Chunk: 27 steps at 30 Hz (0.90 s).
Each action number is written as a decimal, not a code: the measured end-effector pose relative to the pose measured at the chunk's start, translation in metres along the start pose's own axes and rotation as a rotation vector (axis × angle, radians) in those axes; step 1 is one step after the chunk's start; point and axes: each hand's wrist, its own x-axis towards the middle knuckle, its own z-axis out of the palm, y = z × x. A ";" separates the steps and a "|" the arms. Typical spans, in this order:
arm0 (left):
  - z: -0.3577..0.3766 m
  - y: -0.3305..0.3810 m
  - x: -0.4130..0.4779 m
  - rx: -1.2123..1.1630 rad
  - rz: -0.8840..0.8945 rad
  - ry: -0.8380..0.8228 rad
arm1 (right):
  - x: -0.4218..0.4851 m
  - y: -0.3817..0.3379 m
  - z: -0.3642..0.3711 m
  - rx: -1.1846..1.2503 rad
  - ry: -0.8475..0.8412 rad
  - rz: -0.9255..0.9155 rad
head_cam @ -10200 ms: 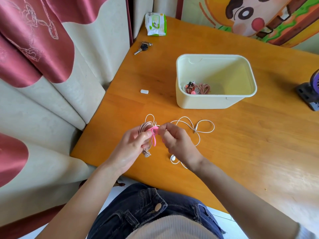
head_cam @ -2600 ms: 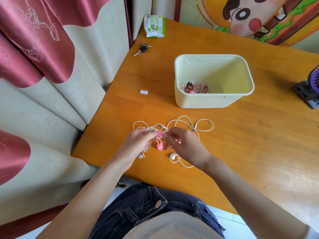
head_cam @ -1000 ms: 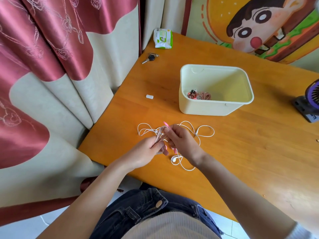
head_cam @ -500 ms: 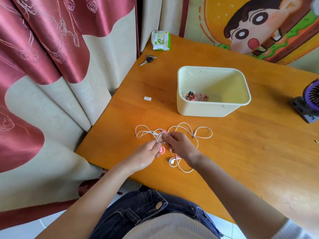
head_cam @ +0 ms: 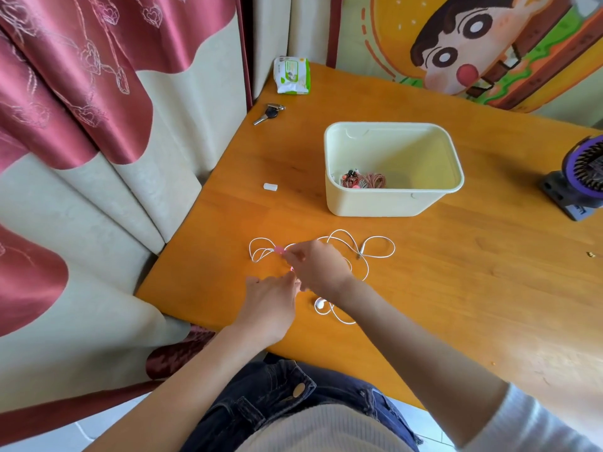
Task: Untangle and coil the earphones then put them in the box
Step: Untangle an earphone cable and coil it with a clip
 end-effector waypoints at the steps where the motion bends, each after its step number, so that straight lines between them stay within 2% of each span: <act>1: -0.002 0.001 0.000 0.024 -0.005 0.022 | 0.001 0.001 0.004 -0.061 -0.029 0.027; 4: -0.004 -0.001 0.001 0.035 -0.022 0.075 | 0.003 0.004 0.006 -0.197 -0.074 0.075; 9: 0.002 0.004 -0.001 -0.036 -0.029 0.183 | 0.001 0.002 0.007 -0.487 -0.170 0.046; 11: 0.006 0.006 -0.001 -0.107 -0.080 0.146 | -0.001 0.000 0.005 -0.531 -0.193 0.047; 14: 0.009 0.007 0.001 -0.160 -0.096 0.129 | -0.006 0.000 0.002 -0.565 -0.223 0.060; 21: 0.015 0.010 0.000 -0.102 -0.094 0.040 | -0.011 0.002 0.002 -0.625 -0.325 0.038; 27: 0.021 0.005 0.006 -0.024 -0.113 0.012 | -0.021 0.003 0.003 -0.597 -0.304 0.003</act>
